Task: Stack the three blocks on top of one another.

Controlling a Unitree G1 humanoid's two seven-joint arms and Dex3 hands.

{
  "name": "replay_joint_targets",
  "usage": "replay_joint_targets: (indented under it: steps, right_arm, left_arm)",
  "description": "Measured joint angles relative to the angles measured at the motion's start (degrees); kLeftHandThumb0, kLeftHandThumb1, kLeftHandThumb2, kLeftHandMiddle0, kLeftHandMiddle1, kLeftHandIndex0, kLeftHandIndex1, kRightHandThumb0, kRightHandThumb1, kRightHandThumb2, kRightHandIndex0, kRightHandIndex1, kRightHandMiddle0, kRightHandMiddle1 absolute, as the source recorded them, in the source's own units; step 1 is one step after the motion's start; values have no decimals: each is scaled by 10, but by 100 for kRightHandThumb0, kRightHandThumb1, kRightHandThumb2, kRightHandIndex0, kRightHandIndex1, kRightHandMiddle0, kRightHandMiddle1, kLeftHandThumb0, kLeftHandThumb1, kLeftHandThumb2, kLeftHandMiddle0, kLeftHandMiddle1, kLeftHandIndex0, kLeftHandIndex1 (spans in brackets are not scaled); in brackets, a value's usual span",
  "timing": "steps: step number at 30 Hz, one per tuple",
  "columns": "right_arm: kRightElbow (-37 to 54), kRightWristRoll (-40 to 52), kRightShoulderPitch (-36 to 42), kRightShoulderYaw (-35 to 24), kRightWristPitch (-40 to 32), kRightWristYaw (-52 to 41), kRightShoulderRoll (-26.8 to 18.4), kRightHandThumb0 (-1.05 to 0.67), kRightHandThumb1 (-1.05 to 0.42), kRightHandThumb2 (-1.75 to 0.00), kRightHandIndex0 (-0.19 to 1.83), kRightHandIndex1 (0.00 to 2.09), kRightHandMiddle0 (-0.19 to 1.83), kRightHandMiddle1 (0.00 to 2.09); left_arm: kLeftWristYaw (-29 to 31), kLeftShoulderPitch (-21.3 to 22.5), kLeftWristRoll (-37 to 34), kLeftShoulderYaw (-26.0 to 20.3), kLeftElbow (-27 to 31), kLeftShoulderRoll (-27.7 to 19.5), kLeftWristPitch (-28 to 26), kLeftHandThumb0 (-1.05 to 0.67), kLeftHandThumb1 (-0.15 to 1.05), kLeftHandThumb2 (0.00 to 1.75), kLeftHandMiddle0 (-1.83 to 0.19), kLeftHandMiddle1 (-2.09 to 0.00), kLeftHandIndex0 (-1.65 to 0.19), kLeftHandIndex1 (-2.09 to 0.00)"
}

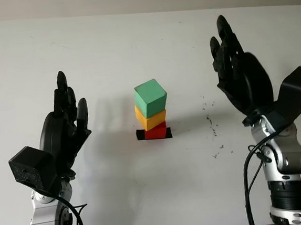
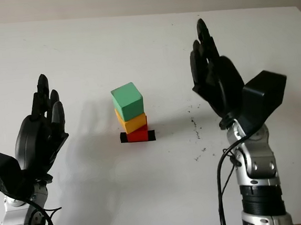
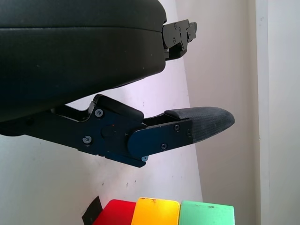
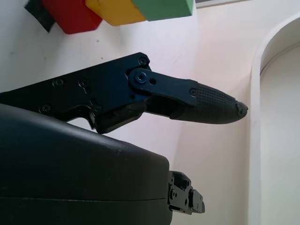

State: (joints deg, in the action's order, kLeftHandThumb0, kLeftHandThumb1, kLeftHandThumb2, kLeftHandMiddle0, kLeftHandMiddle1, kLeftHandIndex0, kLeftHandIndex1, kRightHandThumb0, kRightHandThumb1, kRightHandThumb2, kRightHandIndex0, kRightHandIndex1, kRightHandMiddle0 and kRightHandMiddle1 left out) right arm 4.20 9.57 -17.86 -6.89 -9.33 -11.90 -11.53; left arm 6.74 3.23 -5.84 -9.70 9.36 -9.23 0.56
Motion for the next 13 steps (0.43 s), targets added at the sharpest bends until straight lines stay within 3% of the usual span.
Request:
replay_joint_targets:
  steps: [13]
  right_arm:
    - [8, -8, 70, 27, 0, 54, 67, -73, -105, -77, -19, 0, -19, 0]
  left_arm:
    - [3, 1, -4, -1, -4, 0, 14, -70, 105, 62, 19, 0, 19, 0]
